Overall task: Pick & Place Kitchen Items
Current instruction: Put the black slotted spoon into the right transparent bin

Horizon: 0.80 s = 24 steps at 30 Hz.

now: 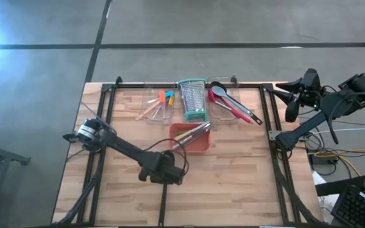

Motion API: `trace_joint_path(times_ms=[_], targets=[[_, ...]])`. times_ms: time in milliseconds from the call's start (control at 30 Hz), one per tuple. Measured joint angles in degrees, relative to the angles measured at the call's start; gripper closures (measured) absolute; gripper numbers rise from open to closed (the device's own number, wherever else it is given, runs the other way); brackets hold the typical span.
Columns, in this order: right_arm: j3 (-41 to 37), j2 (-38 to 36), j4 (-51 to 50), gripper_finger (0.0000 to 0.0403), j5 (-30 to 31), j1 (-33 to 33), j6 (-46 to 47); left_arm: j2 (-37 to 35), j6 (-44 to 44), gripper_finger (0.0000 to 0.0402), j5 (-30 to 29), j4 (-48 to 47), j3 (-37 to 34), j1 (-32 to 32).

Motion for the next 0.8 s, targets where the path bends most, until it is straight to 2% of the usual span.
trace_joint_path(times_ms=[67,333,533,733,800], targets=[[-0.06,-0.3,-0.01,0.028,0.0,0.0,-0.42,0.08,-0.74,0.0243,0.21,0.89,-1.54,-0.41],[-0.22,-1.27,0.01,0.0269,0.04,0.0,-0.81,1.22,-2.83,0.0245,-0.57,16.09,-8.53,-0.77],[-0.7,-1.69,-0.01,0.0268,0.1,-0.04,-0.81,3.56,-1.9,0.0261,-0.05,11.95,-8.52,-0.76],[-2.2,-1.77,0.04,0.028,0.15,-0.02,-0.81,5.54,1.37,0.0328,-0.75,8.77,-8.72,-0.81],[-3.05,-1.9,0.04,0.0284,0.14,-0.02,-0.74,5.38,2.47,0.0328,-1.14,8.66,-8.76,-1.05]])
